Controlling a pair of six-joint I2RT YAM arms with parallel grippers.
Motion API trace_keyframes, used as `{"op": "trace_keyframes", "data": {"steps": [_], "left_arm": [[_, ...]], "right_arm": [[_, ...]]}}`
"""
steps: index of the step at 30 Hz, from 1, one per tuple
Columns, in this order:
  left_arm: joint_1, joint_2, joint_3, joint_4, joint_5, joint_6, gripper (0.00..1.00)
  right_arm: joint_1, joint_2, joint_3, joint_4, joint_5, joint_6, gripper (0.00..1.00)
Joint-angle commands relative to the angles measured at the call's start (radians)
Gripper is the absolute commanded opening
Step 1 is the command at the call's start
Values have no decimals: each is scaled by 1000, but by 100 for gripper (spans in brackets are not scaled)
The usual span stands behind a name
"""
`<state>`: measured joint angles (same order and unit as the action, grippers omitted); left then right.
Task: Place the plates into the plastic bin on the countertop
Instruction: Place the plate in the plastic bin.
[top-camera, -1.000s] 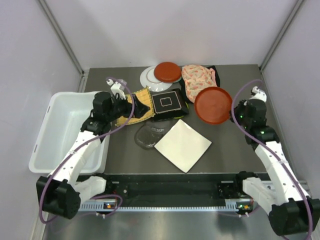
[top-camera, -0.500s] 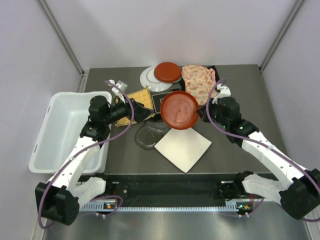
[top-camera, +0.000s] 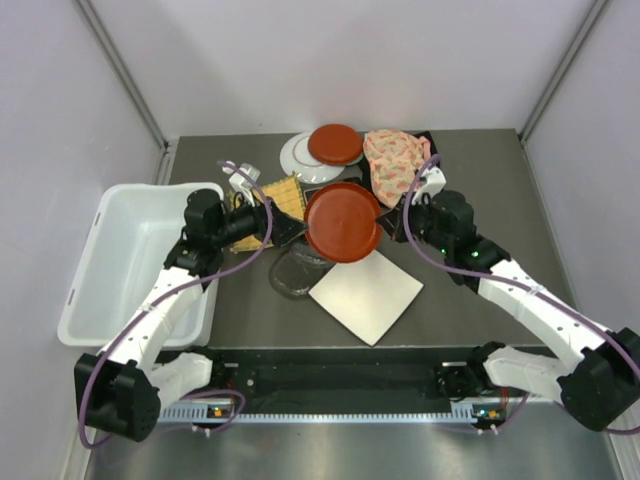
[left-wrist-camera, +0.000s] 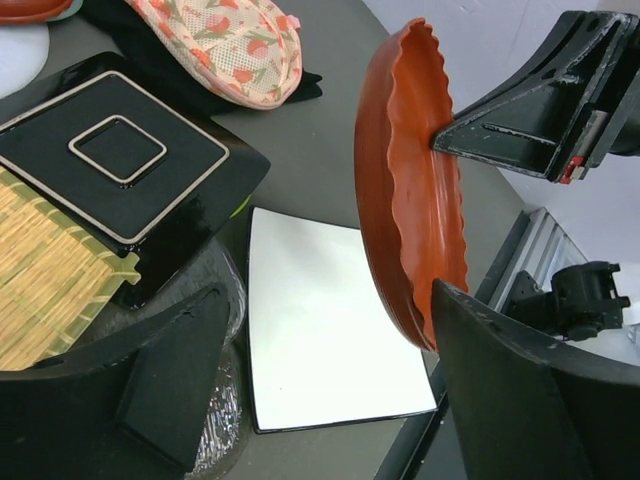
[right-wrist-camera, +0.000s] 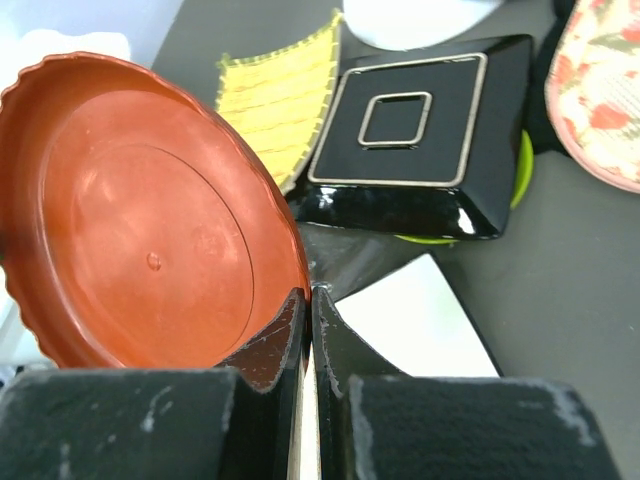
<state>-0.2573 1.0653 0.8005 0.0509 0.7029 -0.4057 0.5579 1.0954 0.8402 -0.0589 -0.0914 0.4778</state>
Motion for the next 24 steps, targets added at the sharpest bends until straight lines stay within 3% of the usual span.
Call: {"op": "trace_keyframes", "data": {"steps": [1, 5, 8, 9, 14, 17, 20, 21, 24], "left_arm": [[-7, 4, 34, 33, 23, 5, 83], [-13, 16, 31, 41, 33, -1, 67], [-16, 22, 28, 52, 43, -5, 48], [-16, 27, 29, 55, 44, -7, 35], [-19, 47, 32, 56, 58, -18, 2], [-19, 45, 34, 41, 40, -12, 0], [-19, 32, 54, -46, -63, 45, 0], [-17, 25, 74, -87, -144, 65, 0], [-13, -5, 98, -178, -259, 128, 0]], "right_arm": [[27, 0, 51, 100, -51, -27, 0], [36, 9, 50, 119, -71, -45, 0], [54, 29, 65, 103, -77, -71, 0], [57, 44, 77, 96, -73, -80, 0], [92, 77, 103, 68, -36, -123, 0], [94, 86, 105, 83, -27, -119, 0], [94, 93, 105, 91, -5, -113, 13], [94, 95, 105, 90, 13, -110, 25], [92, 103, 111, 77, 44, -107, 35]]}}
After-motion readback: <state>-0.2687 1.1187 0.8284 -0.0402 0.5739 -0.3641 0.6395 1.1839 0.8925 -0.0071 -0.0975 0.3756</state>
